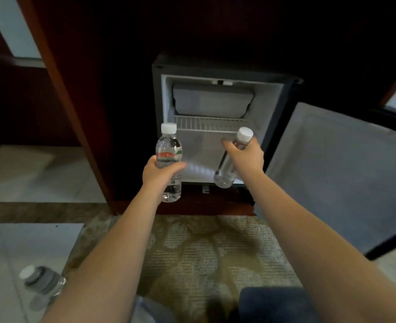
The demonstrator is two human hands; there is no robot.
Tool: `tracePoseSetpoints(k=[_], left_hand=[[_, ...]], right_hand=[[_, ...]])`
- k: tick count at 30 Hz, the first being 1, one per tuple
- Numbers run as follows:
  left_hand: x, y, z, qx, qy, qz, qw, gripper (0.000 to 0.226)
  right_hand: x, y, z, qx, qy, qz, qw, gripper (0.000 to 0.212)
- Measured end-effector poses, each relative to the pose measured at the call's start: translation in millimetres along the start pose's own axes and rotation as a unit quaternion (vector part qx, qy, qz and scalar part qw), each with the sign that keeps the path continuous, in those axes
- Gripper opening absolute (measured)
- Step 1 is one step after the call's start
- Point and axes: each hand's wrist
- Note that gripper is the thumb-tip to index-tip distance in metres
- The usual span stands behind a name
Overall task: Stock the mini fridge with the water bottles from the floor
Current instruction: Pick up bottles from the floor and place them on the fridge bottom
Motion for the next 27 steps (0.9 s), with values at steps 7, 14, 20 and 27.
tracePoseSetpoints(k=[7, 14, 20, 27], left_hand=[[61, -18, 75, -0.044, 0.023, 0.015, 0.999, 0.054], [117, -26, 111, -0.02, 0.023, -0.012, 0.999, 0.052], [151, -18, 130, -0.009, 0.013, -0.006, 1.0, 0.056], [174, -16, 137, -0.045, 0.036, 0.008, 0.998, 0.056]], right_hand=[[-38, -63, 74, 0.052, 0.012, 0.009, 0.999, 0.039], [-62, -130, 124, 0.08, 0.038, 0.011, 0.996, 0.04], [-64, -191, 152, 0.119, 0.041, 0.019, 0.992, 0.039], [-75, -224, 172, 0.152, 0.052, 0.015, 0.987, 0.032]])
Point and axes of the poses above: each hand's wrist, its own z-axis towards the middle knuckle, its own y-axis out of the back of the hand, x = y × z, and after that the axes turned 12 degrees about -y, right-handed
